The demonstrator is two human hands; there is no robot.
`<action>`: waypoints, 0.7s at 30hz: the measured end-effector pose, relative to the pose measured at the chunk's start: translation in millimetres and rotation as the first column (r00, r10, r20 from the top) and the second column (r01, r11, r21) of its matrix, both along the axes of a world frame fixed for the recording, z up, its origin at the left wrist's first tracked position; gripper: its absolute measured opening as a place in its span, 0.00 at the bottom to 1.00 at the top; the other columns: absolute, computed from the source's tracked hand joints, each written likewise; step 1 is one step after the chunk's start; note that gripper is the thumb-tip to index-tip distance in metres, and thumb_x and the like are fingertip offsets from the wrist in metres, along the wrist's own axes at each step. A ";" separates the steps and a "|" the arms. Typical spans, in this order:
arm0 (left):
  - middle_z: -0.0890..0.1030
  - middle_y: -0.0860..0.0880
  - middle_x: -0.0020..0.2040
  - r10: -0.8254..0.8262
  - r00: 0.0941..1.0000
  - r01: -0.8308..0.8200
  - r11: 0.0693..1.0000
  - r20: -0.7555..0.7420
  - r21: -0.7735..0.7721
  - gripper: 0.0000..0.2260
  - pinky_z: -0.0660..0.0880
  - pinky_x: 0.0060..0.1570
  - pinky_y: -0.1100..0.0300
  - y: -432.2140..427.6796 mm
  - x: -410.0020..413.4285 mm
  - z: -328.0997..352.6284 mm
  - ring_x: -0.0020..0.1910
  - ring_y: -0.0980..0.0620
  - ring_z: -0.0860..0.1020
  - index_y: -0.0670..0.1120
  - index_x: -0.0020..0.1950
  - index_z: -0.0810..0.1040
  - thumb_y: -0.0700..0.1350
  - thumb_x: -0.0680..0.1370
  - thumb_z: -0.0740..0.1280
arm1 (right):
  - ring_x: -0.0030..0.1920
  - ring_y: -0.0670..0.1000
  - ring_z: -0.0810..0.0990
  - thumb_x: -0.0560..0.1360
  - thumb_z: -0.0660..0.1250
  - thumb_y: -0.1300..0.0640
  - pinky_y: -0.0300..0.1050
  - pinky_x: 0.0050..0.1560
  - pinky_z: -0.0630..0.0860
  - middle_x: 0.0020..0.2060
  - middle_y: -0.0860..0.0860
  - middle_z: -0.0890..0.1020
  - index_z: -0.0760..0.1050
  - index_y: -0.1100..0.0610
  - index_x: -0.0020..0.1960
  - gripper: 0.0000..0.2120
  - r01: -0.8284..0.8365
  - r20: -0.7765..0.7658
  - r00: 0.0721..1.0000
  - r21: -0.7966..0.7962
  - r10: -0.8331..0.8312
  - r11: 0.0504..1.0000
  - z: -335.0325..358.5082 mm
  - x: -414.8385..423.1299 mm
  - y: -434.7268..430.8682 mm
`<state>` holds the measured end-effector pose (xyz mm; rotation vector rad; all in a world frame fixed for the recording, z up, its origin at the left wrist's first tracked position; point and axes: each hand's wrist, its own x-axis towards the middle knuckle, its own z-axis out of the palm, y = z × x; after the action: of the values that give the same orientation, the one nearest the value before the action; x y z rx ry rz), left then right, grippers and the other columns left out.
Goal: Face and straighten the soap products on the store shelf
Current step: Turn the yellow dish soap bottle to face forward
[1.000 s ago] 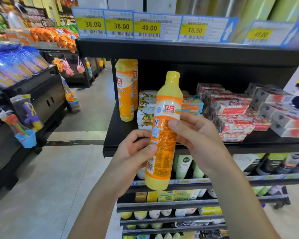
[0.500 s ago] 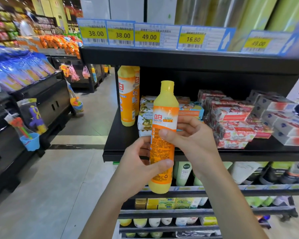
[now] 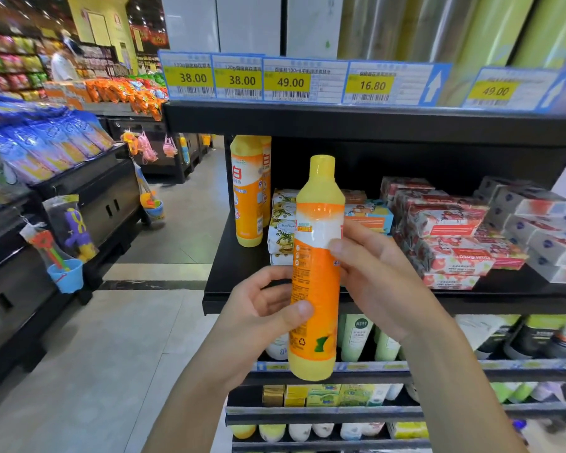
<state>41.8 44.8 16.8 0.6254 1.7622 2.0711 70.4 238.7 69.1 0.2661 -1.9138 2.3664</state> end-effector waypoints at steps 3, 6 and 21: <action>0.84 0.41 0.61 -0.040 0.999 0.039 0.999 0.020 0.026 0.39 0.81 0.56 0.52 -0.2 -0.3 -0.2 0.61 0.41 0.83 0.44 0.69 0.75 0.58 0.64 0.82 | 0.57 0.53 0.84 0.75 0.71 0.58 0.44 0.54 0.80 0.59 0.56 0.85 0.76 0.60 0.69 0.23 0.044 -0.028 0.999 -0.002 -0.044 0.999 -2.2 -0.8 -0.5; 0.83 0.40 0.63 -0.092 0.995 0.090 0.995 0.030 0.052 0.35 0.80 0.57 0.53 -1.5 -1.3 -1.0 0.62 0.41 0.82 0.44 0.70 0.75 0.56 0.69 0.81 | 0.58 0.57 0.84 0.71 0.76 0.58 0.46 0.54 0.80 0.58 0.58 0.85 0.77 0.60 0.68 0.26 0.094 -0.054 0.994 -0.016 -0.094 0.995 -5.0 -2.8 -0.1; 0.84 0.58 0.54 0.144 0.979 -0.172 0.963 -0.144 -0.208 0.32 0.82 0.53 0.54 14.9 0.2 -19.8 0.55 0.56 0.83 0.55 0.60 0.76 0.62 0.59 0.80 | 0.54 0.55 0.85 0.58 0.86 0.53 0.53 0.51 0.84 0.53 0.52 0.86 0.77 0.56 0.61 0.34 0.413 -0.078 0.911 0.117 -0.406 0.903 -13.6 -2.4 -12.4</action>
<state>41.9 59.8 -3.0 0.5792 2.1415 1.9338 68.0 226.3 55.5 -0.0657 -1.8811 1.9473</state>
